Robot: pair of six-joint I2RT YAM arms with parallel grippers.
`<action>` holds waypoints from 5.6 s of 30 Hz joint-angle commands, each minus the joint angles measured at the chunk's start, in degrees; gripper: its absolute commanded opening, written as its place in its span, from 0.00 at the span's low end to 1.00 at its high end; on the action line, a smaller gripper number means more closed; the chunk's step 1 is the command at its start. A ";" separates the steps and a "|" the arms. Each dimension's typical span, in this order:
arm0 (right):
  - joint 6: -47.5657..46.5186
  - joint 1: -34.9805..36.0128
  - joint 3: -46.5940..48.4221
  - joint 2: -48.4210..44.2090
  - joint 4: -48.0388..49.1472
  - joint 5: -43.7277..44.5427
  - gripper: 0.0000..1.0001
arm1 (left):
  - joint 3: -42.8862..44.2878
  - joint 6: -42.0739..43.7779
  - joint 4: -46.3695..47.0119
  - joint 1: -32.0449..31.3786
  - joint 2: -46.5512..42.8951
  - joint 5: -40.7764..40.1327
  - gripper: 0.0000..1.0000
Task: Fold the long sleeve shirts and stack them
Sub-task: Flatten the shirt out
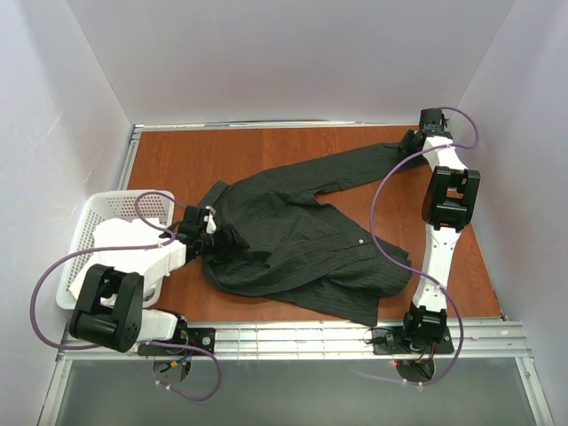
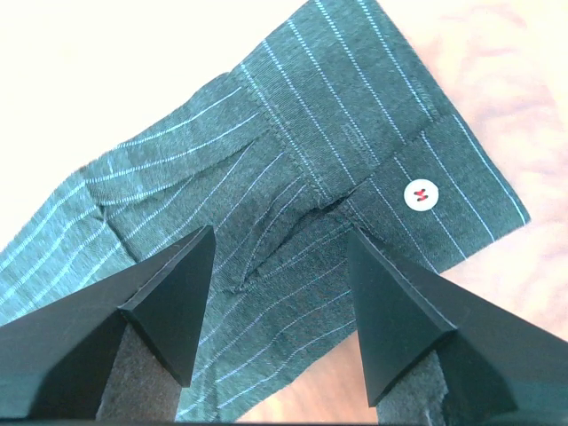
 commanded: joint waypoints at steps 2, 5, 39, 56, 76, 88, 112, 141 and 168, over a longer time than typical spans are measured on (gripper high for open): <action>-0.43 -1.12 2.11 0.09 -4.84 -1.17 0.58 | -3.75 -1.56 -9.58 -0.40 -1.65 2.29 0.76; -1.84 -0.33 -1.84 -4.91 -4.23 -0.92 0.61 | -2.10 -0.95 -10.81 -0.40 -3.41 2.65 0.77; 4.66 26.47 -77.88 -69.09 -0.62 -9.88 0.56 | 55.65 7.94 -5.72 -15.61 46.85 -14.22 0.59; 1.94 19.37 -76.75 -58.81 -0.89 -6.01 0.61 | 61.12 -2.18 -5.11 -0.85 55.22 -12.21 0.61; -6.76 9.51 -60.84 -51.70 0.77 -7.15 0.56 | 46.18 27.17 -10.11 -26.21 24.81 -18.35 0.80; -13.17 10.30 -57.94 -41.15 4.56 -9.09 0.56 | 34.58 32.29 -6.08 -41.01 20.50 -28.20 0.79; -12.92 10.04 -41.51 -27.43 -2.47 1.99 0.01 | 28.06 31.04 -7.39 -41.10 21.64 -34.26 0.00; -8.52 2.30 -6.50 -18.35 -8.80 4.54 0.66 | 25.51 40.54 -22.25 -42.24 2.14 18.74 0.54; 8.61 50.38 -83.50 -73.57 1.67 -6.10 0.67 | 19.74 8.55 -7.57 -2.08 14.18 -13.70 0.60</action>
